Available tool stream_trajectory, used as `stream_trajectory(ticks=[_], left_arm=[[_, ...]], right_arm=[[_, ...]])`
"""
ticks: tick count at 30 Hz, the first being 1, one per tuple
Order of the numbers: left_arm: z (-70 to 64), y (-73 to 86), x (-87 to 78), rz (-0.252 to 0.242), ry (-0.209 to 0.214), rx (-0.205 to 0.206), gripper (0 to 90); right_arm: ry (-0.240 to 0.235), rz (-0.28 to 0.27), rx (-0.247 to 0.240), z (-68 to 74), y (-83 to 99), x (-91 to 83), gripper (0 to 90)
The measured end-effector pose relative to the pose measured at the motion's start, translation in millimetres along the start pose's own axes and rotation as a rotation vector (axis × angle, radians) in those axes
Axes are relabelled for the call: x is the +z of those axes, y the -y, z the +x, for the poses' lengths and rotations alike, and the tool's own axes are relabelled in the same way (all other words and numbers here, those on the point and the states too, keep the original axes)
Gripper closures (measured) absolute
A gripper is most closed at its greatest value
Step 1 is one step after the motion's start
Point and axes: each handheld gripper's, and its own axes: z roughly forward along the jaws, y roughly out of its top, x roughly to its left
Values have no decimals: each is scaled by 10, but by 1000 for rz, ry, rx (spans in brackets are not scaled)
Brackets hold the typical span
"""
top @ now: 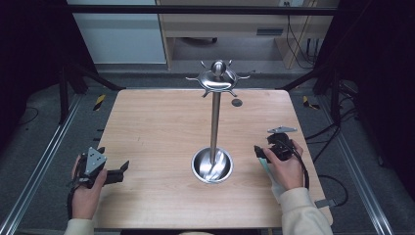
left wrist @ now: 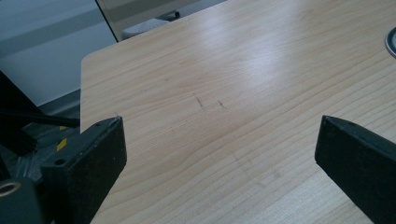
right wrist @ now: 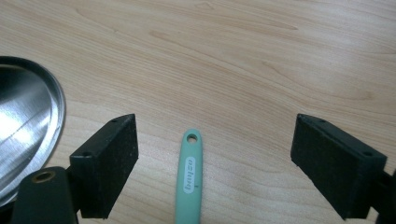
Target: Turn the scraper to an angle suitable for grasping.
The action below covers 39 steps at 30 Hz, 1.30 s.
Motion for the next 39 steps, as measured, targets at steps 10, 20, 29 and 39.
stream_trajectory(ticks=[10, 20, 29, 39], left_arm=[[17, 4, -4, 0, -3, -3, 20], [19, 1, -2, 4, -3, 3, 20], [11, 0, 5, 8, -3, 9, 20], [9, -1, 20, 12, -4, 15, 20]], right_arm=[[7, 11, -61, 145, 9, -26, 155], [-31, 14, -153, 341, 3, -27, 435], [-111, 42, -235, 425, 41, 11, 746], [-112, 84, -191, 340, 77, 56, 900]])
